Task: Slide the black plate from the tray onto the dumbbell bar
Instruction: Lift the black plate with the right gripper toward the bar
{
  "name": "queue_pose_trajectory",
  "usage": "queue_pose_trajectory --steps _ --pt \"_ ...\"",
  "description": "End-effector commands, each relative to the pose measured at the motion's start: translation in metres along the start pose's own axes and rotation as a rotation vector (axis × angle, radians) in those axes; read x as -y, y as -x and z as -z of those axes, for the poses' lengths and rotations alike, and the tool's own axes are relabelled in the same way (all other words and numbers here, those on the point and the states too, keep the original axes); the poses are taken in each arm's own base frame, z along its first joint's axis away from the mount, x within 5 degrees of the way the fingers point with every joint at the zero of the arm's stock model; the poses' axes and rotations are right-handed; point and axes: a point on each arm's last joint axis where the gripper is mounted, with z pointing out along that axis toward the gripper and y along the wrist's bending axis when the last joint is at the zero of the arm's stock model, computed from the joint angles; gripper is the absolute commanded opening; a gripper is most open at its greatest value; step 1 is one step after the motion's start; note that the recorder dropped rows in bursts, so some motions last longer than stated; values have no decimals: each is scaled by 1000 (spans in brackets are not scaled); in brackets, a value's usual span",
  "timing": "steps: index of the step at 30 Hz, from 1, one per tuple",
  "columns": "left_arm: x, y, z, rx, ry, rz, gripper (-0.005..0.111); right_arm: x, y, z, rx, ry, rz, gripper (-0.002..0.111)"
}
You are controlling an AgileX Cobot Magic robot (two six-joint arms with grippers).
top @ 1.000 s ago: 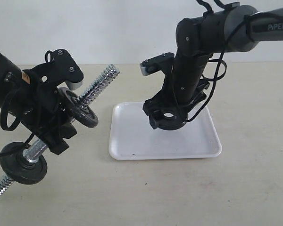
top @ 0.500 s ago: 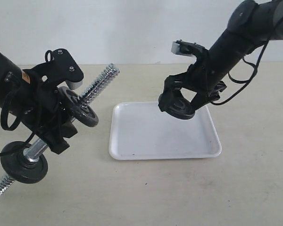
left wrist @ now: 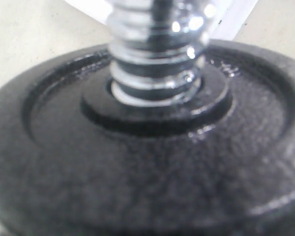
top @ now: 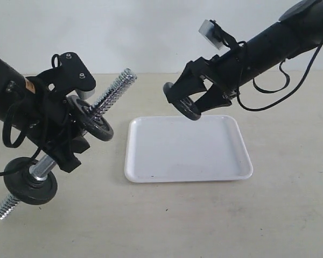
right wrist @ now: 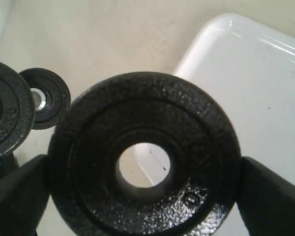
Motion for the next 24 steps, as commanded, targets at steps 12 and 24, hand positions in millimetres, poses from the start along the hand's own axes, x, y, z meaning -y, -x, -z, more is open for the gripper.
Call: queue_pose_trajectory --steps 12,24 --pt "-6 1 9 128 152 -70 4 -19 14 13 124 113 -61 0" --pt "-17 -8 -27 51 153 -48 4 -42 19 31 166 117 -39 0"
